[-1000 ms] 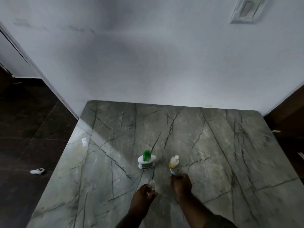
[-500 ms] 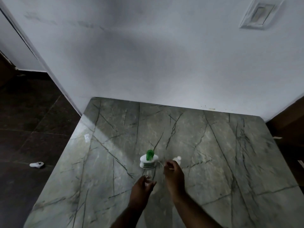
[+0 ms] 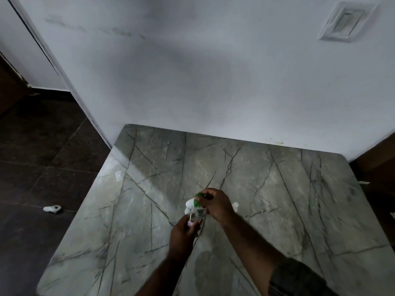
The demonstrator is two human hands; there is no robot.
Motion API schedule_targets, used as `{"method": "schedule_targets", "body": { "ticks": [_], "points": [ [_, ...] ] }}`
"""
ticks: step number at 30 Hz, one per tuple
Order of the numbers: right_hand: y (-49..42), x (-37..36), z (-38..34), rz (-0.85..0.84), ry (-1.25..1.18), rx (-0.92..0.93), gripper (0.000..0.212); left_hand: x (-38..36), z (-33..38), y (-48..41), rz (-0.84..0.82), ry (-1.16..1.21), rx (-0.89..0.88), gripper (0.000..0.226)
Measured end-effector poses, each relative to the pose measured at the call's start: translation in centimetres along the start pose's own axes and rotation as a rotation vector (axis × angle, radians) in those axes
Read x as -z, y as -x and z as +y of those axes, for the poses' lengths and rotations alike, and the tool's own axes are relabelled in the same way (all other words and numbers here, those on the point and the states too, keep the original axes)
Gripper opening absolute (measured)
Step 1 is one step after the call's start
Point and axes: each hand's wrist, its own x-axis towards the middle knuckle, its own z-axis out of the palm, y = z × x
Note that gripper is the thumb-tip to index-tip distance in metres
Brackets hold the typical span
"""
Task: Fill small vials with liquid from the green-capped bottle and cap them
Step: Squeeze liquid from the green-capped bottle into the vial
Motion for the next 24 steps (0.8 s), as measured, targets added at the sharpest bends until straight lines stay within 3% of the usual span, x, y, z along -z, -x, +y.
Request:
{"method": "schedule_targets", "body": {
  "ticks": [11, 18, 24],
  "points": [
    [-0.5, 0.4, -0.5, -0.054, 0.265, 0.077, 0.023, 0.1, 0.2, -1.2, -0.019, -0.028, -0.005, 0.016],
    [-0.6, 0.6, -0.6, -0.06, 0.243, 0.09, 0.022, -0.3, -0.4, -1.2, -0.029, 0.024, 0.016, 0.019],
    [-0.7, 1.1, -1.2, -0.085, 0.185, 0.062, 0.025, -0.4, -0.4, -0.2, -0.034, 0.142, 0.02, 0.009]
  ]
}}
